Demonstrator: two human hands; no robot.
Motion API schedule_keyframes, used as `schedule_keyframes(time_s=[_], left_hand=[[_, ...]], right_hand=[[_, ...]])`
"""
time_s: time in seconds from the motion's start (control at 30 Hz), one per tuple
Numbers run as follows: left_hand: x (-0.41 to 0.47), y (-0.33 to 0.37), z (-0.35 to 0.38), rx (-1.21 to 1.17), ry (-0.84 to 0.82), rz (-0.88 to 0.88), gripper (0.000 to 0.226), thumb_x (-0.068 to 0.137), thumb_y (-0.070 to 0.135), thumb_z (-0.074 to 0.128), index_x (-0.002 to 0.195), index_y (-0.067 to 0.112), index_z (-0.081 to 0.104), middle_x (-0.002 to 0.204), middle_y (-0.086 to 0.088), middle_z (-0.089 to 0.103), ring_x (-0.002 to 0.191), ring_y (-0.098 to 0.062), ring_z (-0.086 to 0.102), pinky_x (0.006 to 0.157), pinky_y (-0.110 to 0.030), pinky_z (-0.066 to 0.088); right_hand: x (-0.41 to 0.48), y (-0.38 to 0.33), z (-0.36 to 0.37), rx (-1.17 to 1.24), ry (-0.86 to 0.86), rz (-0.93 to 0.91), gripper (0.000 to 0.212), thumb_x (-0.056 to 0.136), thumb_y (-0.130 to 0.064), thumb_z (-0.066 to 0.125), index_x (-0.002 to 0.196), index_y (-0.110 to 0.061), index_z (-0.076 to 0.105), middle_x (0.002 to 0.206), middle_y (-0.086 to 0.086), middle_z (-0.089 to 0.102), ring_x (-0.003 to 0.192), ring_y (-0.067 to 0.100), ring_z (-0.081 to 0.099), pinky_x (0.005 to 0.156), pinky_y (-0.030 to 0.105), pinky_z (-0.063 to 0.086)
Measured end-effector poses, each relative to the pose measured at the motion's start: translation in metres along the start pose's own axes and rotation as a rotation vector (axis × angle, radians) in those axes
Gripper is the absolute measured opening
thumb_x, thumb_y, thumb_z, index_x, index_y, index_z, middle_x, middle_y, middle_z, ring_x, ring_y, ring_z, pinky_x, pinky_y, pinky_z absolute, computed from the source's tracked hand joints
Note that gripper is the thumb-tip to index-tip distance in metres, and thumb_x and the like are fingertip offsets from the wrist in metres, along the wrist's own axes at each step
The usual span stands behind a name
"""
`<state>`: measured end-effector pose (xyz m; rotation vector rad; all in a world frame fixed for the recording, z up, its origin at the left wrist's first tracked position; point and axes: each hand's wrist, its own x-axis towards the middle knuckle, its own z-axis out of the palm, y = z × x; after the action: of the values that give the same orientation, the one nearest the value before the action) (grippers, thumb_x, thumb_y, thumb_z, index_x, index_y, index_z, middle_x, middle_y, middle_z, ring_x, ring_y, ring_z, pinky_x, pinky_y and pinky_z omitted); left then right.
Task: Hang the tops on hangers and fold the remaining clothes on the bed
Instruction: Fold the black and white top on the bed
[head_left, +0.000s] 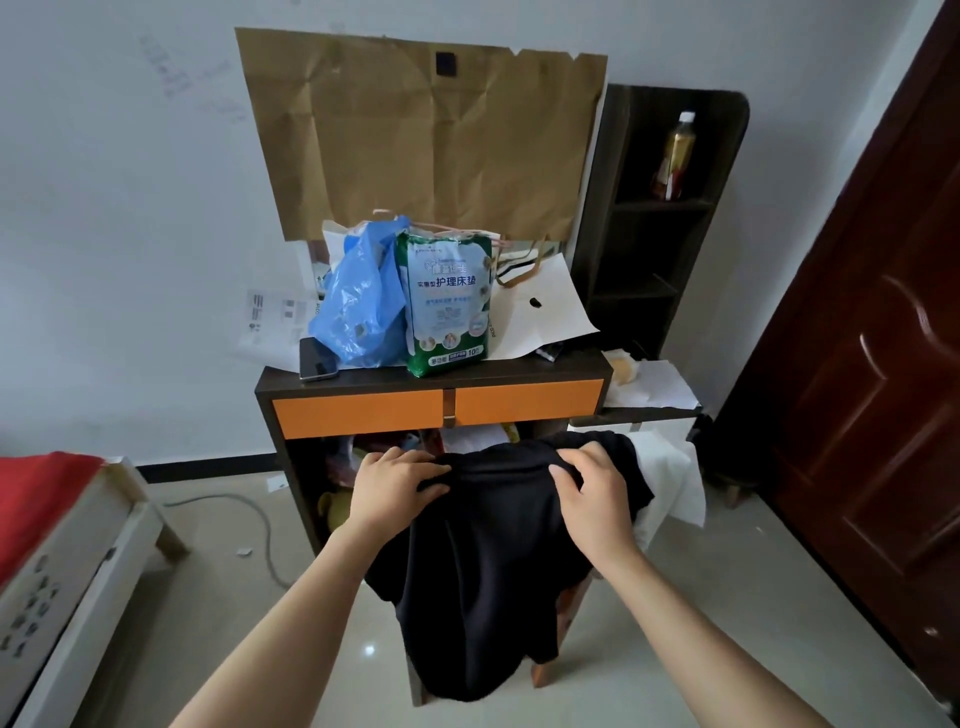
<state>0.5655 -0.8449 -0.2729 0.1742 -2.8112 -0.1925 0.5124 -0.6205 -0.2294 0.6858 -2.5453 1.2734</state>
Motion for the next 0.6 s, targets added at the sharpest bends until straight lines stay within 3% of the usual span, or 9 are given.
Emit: schedule_keyframes(time_s=[0.07, 0.1, 0.23, 0.33, 0.43, 0.53, 0.6], left_hand=[[-0.002, -0.001, 0.002, -0.067, 0.093, 0.0, 0.016, 0.071, 0.038, 0.076, 0.086, 0.033, 0.076, 0.093, 0.007, 0.073, 0.077, -0.02, 0.067, 0.065, -0.03, 0.037], [-0.002, -0.001, 0.002, -0.136, 0.124, -0.019, 0.014, 0.072, 0.036, 0.072, 0.084, 0.03, 0.077, 0.091, 0.006, 0.074, 0.077, -0.02, 0.067, 0.066, -0.031, 0.039], [-0.003, 0.0, -0.016, -0.555, 0.12, -0.22, 0.018, 0.083, 0.013, 0.069, 0.1, 0.011, 0.074, 0.095, -0.007, 0.072, 0.088, -0.022, 0.065, 0.084, -0.037, 0.05], [-0.008, 0.002, -0.05, -0.634, 0.285, -0.254, 0.017, 0.083, 0.005, 0.067, 0.098, 0.007, 0.074, 0.088, 0.001, 0.074, 0.081, -0.006, 0.065, 0.077, -0.015, 0.048], [-0.014, 0.005, -0.103, -0.723, 0.445, -0.301, 0.022, 0.084, 0.001, 0.064, 0.088, 0.022, 0.072, 0.066, 0.036, 0.062, 0.07, 0.015, 0.058, 0.069, -0.004, 0.043], [-0.033, -0.005, -0.145, -0.789, 0.606, -0.356, 0.035, 0.086, 0.002, 0.061, 0.081, 0.036, 0.067, 0.061, 0.033, 0.061, 0.061, 0.009, 0.057, 0.067, -0.016, 0.05], [-0.052, -0.018, -0.164, -0.773, 0.729, -0.387, 0.042, 0.087, 0.0, 0.06, 0.077, 0.041, 0.068, 0.059, 0.03, 0.062, 0.056, 0.006, 0.056, 0.06, -0.018, 0.052]], right_hand=[[0.008, -0.006, -0.004, 0.024, -0.002, -0.021, 0.017, 0.089, 0.001, 0.057, 0.103, 0.007, 0.065, 0.09, 0.003, 0.049, 0.079, 0.012, 0.047, 0.077, -0.001, 0.033], [0.012, -0.008, -0.006, 0.037, 0.002, -0.034, 0.018, 0.089, 0.001, 0.057, 0.104, 0.006, 0.065, 0.09, 0.003, 0.049, 0.081, 0.013, 0.048, 0.077, -0.001, 0.033], [0.029, -0.019, -0.016, 0.069, 0.035, -0.099, 0.015, 0.089, 0.0, 0.057, 0.101, 0.002, 0.066, 0.091, 0.005, 0.052, 0.083, 0.016, 0.051, 0.078, 0.0, 0.035], [0.05, -0.039, -0.024, 0.106, 0.093, -0.207, 0.015, 0.087, 0.002, 0.059, 0.1, 0.004, 0.066, 0.09, 0.004, 0.052, 0.08, 0.012, 0.05, 0.078, -0.002, 0.033], [0.072, -0.07, -0.028, 0.156, 0.093, -0.306, 0.016, 0.089, -0.001, 0.058, 0.103, 0.004, 0.065, 0.092, 0.008, 0.054, 0.085, 0.009, 0.049, 0.078, -0.002, 0.033], [0.086, -0.106, -0.016, 0.241, 0.046, -0.417, 0.017, 0.09, -0.004, 0.056, 0.104, 0.001, 0.063, 0.095, 0.004, 0.053, 0.087, -0.001, 0.046, 0.08, -0.003, 0.032], [0.088, -0.131, 0.002, 0.289, -0.041, -0.455, 0.016, 0.092, -0.007, 0.055, 0.105, -0.001, 0.062, 0.097, 0.002, 0.054, 0.09, 0.002, 0.046, 0.08, -0.001, 0.033]])
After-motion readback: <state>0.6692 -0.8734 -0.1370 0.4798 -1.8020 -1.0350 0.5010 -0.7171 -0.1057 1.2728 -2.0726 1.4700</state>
